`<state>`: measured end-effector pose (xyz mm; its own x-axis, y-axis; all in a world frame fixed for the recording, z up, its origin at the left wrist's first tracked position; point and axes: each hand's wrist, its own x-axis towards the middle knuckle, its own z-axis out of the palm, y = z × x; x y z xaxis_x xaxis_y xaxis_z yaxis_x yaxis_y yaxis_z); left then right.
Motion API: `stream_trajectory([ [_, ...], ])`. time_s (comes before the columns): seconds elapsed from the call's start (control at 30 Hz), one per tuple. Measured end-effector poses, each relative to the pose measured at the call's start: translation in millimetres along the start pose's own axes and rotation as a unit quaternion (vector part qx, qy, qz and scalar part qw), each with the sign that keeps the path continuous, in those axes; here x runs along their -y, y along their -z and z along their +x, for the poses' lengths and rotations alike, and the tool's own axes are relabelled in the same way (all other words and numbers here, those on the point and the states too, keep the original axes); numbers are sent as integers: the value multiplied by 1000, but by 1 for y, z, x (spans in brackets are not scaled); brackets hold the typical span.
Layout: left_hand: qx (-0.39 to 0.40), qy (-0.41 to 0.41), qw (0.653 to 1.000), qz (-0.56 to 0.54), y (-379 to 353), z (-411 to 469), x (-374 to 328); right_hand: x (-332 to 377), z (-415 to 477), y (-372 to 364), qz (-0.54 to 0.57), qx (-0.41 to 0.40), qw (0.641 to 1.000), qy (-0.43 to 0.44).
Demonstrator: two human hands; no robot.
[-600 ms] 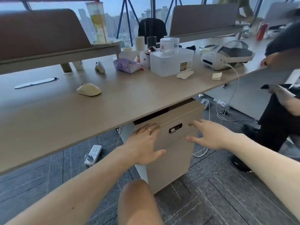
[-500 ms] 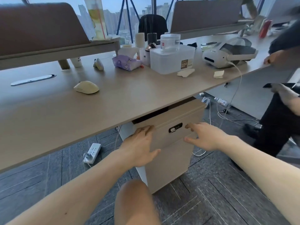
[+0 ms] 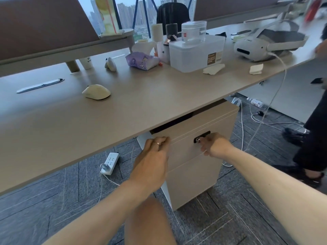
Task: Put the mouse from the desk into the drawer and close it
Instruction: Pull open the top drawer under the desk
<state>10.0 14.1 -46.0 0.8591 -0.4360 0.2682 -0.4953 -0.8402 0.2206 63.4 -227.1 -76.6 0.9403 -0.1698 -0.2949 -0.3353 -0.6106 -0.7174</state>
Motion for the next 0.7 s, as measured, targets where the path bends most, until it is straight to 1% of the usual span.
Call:
stream_trajectory([
  [0.03,-13,-3,1000,0,-3,0,1,2,0,-3,65,7,997,-32],
  [0.1,-34,-6,999,-19,-10,2,10,7,1,-10,176,12,981,-82],
  [0.17,-45,0,997,-63,-16,5,21,11,0,-13,246,14,963,-110],
  [0.23,-69,7,992,-102,-24,8,27,14,-1,-15,288,10,949,-128],
  [0.33,-102,17,986,-132,-33,13,29,11,2,-20,323,-24,937,-133],
  [0.47,-96,9,986,-139,-33,14,33,6,3,-25,341,-50,929,-133],
  [0.53,-96,0,984,-147,-32,13,34,6,0,-27,365,-61,918,-140],
  [0.57,-94,-5,983,-161,-33,13,35,4,-3,-27,373,-65,915,-141],
  [0.63,-89,5,971,-223,-33,12,35,-4,-15,-27,380,-70,913,-133],
  [0.7,-90,21,964,-249,-33,10,34,-17,-35,-23,372,-70,918,-115],
])
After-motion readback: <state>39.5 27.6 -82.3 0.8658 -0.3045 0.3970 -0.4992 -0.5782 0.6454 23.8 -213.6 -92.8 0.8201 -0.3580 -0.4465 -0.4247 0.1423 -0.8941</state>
